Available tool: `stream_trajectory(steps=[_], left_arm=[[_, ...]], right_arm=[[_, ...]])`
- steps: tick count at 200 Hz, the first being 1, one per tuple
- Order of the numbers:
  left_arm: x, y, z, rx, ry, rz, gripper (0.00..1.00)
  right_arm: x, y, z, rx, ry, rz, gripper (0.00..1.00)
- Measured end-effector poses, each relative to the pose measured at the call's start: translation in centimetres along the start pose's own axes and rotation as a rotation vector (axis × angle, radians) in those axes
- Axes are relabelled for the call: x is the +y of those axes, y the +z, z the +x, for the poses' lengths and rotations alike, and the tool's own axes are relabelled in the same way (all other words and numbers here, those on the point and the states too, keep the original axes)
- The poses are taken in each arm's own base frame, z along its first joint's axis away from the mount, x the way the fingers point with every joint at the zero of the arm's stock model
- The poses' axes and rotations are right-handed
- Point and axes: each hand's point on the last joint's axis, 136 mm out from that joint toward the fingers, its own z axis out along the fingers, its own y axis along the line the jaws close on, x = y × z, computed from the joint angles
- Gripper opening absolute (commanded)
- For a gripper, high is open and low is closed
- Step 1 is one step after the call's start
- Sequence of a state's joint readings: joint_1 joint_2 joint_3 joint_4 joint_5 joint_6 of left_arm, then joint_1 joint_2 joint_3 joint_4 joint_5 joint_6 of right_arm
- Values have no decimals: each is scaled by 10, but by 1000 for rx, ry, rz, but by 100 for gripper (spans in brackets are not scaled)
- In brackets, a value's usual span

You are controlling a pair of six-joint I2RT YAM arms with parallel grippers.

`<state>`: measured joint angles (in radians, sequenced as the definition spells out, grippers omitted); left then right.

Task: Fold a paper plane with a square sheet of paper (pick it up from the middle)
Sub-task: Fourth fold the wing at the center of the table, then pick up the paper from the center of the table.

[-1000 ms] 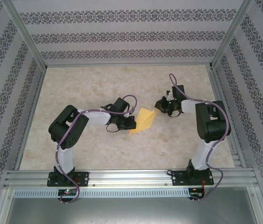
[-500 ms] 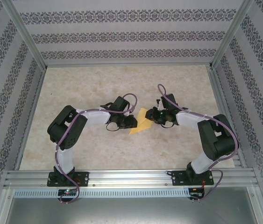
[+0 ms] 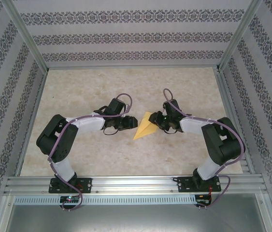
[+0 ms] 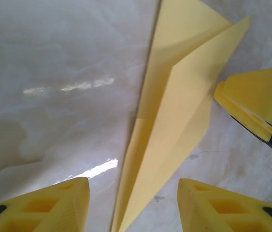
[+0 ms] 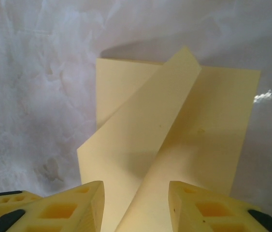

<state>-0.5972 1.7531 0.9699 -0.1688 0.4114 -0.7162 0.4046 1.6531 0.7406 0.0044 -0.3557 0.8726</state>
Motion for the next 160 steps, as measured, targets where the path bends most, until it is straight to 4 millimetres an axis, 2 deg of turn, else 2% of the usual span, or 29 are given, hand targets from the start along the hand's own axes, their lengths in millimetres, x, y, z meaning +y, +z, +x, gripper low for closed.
stream_trajectory(steps=[43,68,94,120,147,160], left_arm=[[10,-3,-3,-16,-31,-11,53],[18,-5,-5,-26,-60,-9,54],[29,-11,-7,-37,-105,14,64],[33,-28,-15,-74,-140,71,82],[15,-56,-26,-137,-98,182,99],[0,-68,-31,-165,-62,244,100]], right_arm=[[6,16,3,20,11,-27,31],[23,16,-2,3,1,-94,11],[37,14,-4,-5,-4,-167,3],[53,5,-7,4,-22,-242,2],[81,-18,-17,3,-64,-377,2],[97,-29,-23,1,-87,-449,2]])
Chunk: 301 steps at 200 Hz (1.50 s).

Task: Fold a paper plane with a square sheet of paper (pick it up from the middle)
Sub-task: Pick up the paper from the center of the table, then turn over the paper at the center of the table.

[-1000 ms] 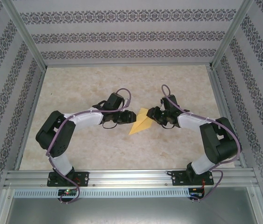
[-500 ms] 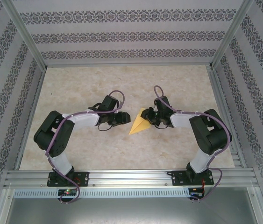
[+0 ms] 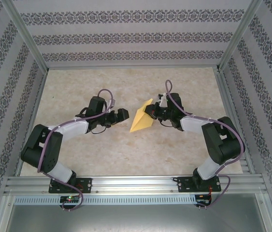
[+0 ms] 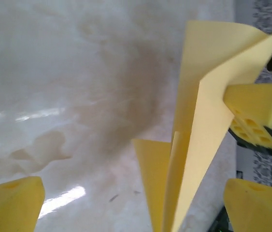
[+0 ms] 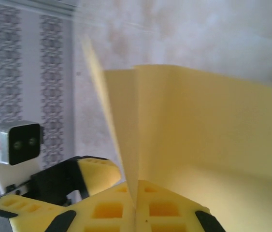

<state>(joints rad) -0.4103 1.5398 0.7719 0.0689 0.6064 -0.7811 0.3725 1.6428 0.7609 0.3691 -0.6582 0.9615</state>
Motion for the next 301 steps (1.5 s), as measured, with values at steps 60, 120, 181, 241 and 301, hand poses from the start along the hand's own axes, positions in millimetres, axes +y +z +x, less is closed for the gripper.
stream_trajectory(steps=[60,120,181,241,301], left_arm=[[-61,-15,-7,-12,74,273,92],[-84,-21,-13,-12,68,377,39],[-89,-24,-14,-17,86,393,9],[-75,-33,-27,-92,234,90,7],[-44,-27,-39,-116,475,-626,6]], right_arm=[[76,-10,-17,15,-63,-286,3],[100,-11,-11,50,-65,-382,4],[83,-7,-6,71,-52,-299,39],[61,-60,-31,-145,-179,37,86],[6,-101,-34,-289,-213,381,91]])
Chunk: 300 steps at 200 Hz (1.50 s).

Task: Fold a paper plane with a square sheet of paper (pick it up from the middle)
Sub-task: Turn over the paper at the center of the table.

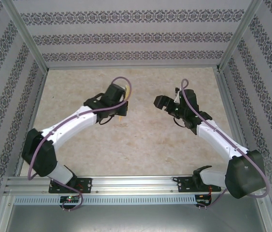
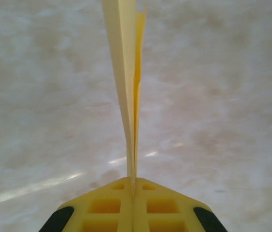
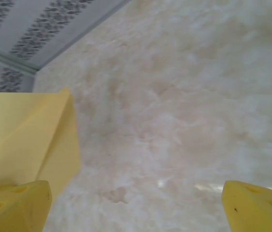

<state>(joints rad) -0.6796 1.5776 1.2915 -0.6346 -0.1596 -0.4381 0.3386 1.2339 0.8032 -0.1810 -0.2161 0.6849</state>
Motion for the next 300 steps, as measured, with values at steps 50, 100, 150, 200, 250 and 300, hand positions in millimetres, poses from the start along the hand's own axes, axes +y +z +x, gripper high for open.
stream_trajectory(steps=[50,100,150,200,250,300], left_arm=[[30,53,42,198,249,-464,8],[18,79,70,311,266,-428,47],[-6,74,63,302,87,-141,75],[59,26,31,132,-205,-33,95],[134,13,61,107,-425,-109,98],[165,2,75,61,-562,-147,98]], right_arm=[[-46,-10,17,-20,24,169,91],[-81,-24,29,-60,86,251,90],[-74,-17,39,-22,73,237,84],[11,41,88,177,-95,117,77],[97,99,136,306,-173,1,64],[129,137,167,398,-198,-34,58]])
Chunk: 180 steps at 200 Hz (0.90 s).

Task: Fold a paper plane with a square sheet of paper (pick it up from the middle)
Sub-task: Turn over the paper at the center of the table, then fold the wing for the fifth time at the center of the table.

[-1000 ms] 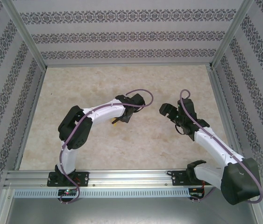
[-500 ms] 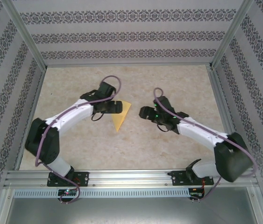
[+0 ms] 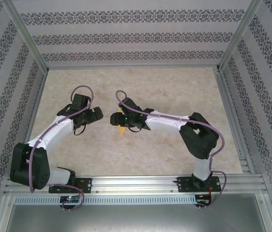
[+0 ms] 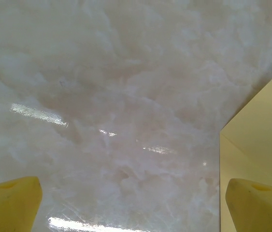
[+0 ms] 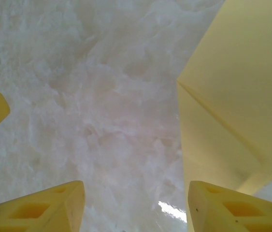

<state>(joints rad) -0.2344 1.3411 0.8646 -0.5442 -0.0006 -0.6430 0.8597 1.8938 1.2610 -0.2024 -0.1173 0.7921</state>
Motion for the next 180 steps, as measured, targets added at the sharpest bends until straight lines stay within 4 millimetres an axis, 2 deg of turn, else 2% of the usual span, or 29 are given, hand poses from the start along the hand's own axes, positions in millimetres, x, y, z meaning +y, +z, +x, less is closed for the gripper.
stream_trajectory(steps=[51,92,145,180], left_arm=[[3,2,-6,-11,-55,24,98],[5,2,-5,-3,-71,30,98],[2,2,-4,4,-69,48,98],[-2,2,-3,16,-67,68,98]], right_arm=[[2,27,8,96,11,2,55],[-16,39,27,194,7,54,54],[-44,31,38,291,-88,81,54],[-69,11,48,368,-215,56,54]])
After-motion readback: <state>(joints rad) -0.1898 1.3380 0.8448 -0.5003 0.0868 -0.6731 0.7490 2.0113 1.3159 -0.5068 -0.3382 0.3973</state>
